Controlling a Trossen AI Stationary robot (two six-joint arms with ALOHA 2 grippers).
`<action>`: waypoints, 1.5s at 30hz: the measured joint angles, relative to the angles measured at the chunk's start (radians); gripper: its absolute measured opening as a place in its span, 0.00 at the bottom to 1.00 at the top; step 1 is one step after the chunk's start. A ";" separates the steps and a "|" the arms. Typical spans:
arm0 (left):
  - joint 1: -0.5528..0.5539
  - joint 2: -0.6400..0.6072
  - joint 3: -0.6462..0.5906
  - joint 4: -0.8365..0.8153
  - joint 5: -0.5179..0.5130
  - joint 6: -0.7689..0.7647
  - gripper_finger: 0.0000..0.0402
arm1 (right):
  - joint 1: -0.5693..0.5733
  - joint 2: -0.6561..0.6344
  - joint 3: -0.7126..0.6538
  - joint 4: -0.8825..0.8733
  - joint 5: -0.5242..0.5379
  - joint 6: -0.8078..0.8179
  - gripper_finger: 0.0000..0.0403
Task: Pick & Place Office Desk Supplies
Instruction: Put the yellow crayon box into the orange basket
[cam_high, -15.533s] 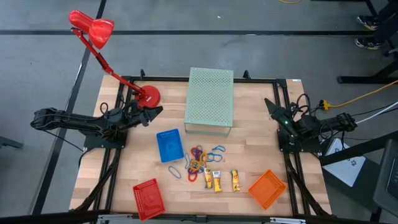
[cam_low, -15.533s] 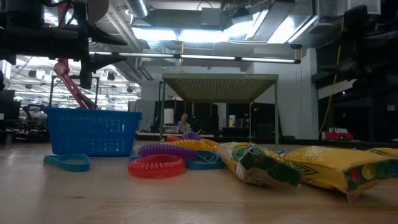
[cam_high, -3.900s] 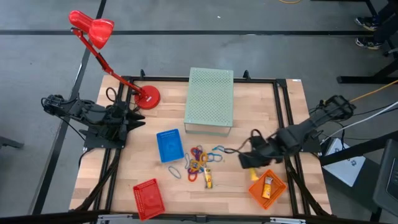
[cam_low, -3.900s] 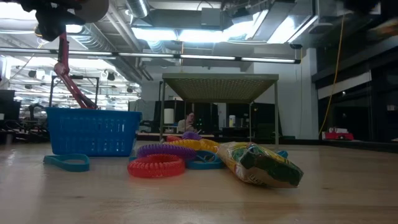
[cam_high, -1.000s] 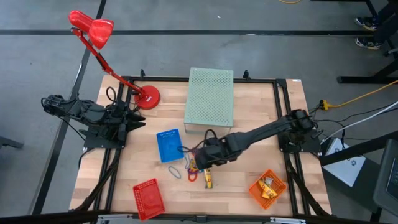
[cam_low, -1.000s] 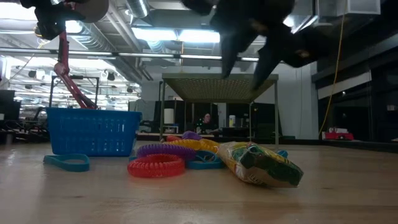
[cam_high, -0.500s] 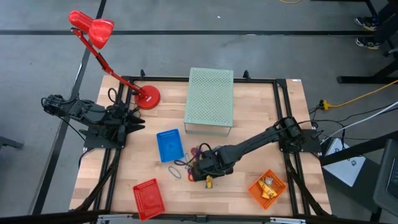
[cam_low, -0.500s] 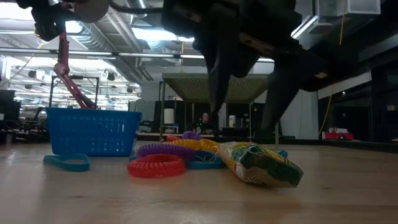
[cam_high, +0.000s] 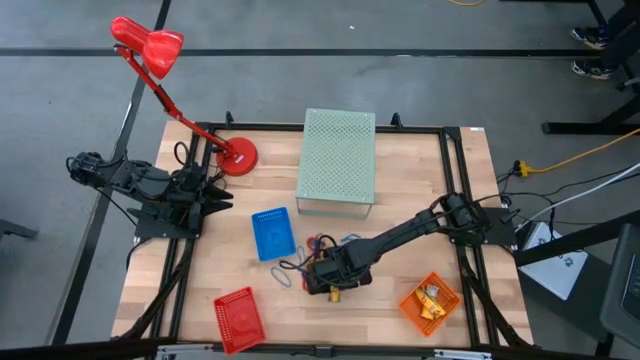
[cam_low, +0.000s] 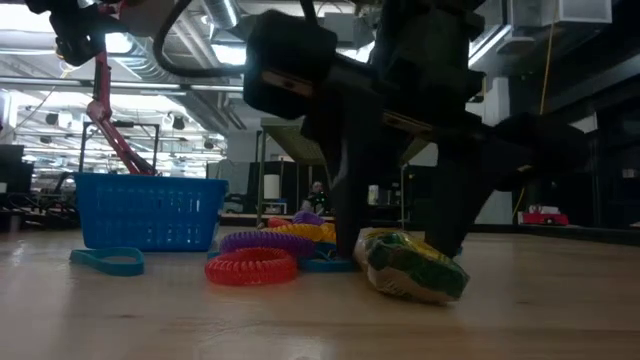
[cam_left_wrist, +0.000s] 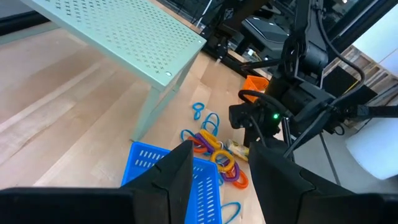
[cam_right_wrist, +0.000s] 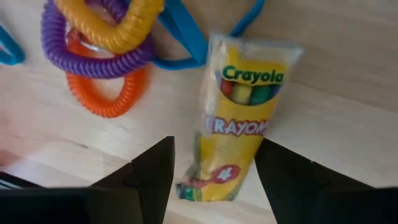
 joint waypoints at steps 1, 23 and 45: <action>0.000 0.000 0.000 0.000 0.001 0.003 0.38 | 0.000 0.000 0.000 -0.001 0.001 0.000 0.52; 0.000 0.000 0.000 0.001 -0.001 -0.001 0.38 | -0.007 -0.078 -0.001 -0.046 0.037 -0.036 0.13; 0.000 0.000 0.000 0.001 -0.022 0.007 0.38 | 0.274 -0.495 0.000 -0.793 0.068 0.290 0.10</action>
